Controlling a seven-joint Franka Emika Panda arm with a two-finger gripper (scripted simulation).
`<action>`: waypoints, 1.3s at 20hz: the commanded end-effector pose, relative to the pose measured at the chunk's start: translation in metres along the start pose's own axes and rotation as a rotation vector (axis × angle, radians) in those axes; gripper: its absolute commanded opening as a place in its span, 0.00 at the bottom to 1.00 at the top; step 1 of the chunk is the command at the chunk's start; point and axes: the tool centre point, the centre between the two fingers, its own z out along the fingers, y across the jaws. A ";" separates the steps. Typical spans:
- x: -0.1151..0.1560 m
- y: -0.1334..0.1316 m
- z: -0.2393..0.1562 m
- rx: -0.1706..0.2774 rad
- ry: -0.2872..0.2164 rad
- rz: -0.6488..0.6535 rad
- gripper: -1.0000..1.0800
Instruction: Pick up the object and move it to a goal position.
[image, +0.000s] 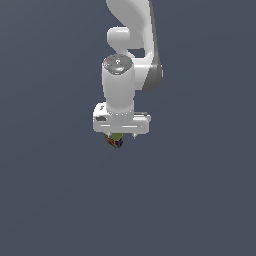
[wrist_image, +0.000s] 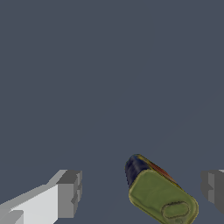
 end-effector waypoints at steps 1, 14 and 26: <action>0.000 0.000 0.000 0.000 0.000 0.000 0.96; -0.001 0.013 -0.013 -0.003 -0.002 0.015 0.96; -0.009 0.019 -0.002 -0.003 -0.005 -0.104 0.96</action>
